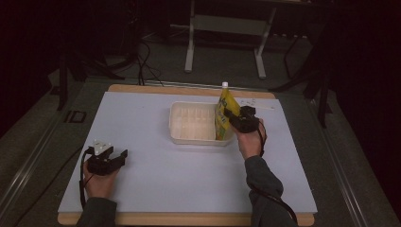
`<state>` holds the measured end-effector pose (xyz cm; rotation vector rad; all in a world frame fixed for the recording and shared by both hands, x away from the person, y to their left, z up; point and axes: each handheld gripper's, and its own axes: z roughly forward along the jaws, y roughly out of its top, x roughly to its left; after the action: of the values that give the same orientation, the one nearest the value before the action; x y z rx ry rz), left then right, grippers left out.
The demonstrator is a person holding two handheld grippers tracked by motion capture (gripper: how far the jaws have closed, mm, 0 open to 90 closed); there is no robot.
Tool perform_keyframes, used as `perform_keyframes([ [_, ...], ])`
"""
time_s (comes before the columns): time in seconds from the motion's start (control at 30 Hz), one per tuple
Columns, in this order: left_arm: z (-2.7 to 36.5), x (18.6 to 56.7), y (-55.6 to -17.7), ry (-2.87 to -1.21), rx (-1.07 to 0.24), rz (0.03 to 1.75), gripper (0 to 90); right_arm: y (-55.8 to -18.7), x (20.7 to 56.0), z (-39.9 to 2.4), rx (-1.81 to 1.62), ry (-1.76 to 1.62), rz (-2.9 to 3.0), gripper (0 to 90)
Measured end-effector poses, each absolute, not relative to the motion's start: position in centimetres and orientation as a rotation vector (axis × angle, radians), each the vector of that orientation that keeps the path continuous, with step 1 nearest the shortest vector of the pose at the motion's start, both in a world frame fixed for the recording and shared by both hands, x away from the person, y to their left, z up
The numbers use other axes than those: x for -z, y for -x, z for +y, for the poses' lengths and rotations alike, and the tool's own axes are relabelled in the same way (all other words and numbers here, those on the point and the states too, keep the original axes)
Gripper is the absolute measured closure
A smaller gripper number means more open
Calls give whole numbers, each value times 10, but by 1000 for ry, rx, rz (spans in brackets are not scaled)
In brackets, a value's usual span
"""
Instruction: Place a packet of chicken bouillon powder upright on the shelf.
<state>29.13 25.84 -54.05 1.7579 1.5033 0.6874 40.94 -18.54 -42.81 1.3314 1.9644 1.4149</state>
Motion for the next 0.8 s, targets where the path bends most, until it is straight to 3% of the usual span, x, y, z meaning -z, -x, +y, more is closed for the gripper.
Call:
perform_keyframes([
  [0.07, 258, 541, -291, -1758, -687, 1503, 402, -410, 425, -184, -1374, -1337, 1987, 864],
  [0.3, 259, 541, -292, -1761, -684, 1505, 400, -410, 420, -184, -1336, -1306, 2081, 525],
  [0.43, 258, 541, -292, -1759, -685, 1506, 399, -410, 415, -186, -1307, -1330, 2122, 401],
  [0.8, 258, 541, -292, -1762, -690, 1511, 388, -396, 403, -196, -1205, -1292, 2190, 205],
])
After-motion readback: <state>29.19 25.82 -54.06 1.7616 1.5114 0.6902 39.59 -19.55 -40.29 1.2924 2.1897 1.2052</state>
